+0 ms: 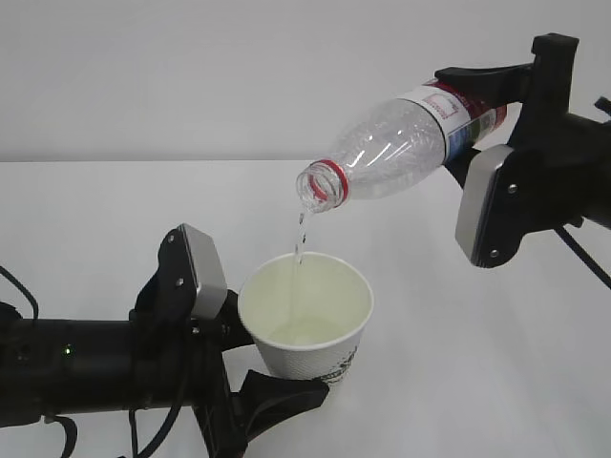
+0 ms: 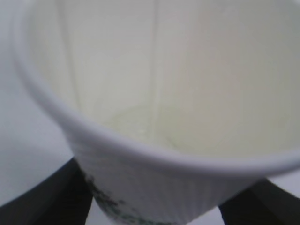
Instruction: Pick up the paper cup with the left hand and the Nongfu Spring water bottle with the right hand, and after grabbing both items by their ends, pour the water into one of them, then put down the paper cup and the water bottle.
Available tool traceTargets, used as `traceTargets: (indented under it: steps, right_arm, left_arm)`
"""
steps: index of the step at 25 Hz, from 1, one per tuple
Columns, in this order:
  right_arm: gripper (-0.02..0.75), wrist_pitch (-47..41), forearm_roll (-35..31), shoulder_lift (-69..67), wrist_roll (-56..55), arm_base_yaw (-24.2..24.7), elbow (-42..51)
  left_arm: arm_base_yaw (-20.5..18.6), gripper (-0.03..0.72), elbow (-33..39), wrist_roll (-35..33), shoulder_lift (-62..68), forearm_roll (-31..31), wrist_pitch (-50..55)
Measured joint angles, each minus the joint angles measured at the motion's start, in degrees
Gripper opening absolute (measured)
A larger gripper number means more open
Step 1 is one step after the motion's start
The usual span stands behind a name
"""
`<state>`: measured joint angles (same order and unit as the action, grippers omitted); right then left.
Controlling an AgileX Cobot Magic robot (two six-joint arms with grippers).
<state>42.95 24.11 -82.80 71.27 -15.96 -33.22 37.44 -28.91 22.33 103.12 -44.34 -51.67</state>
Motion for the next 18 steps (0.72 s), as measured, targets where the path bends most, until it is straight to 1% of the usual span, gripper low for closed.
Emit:
traceTargets:
  steps: [18]
  right_arm:
    - [0.503, 0.0, -0.36, 0.0, 0.7, 0.0, 0.0]
  left_arm:
    - [0.0, 0.555, 0.0, 0.0, 0.0, 0.0, 0.08]
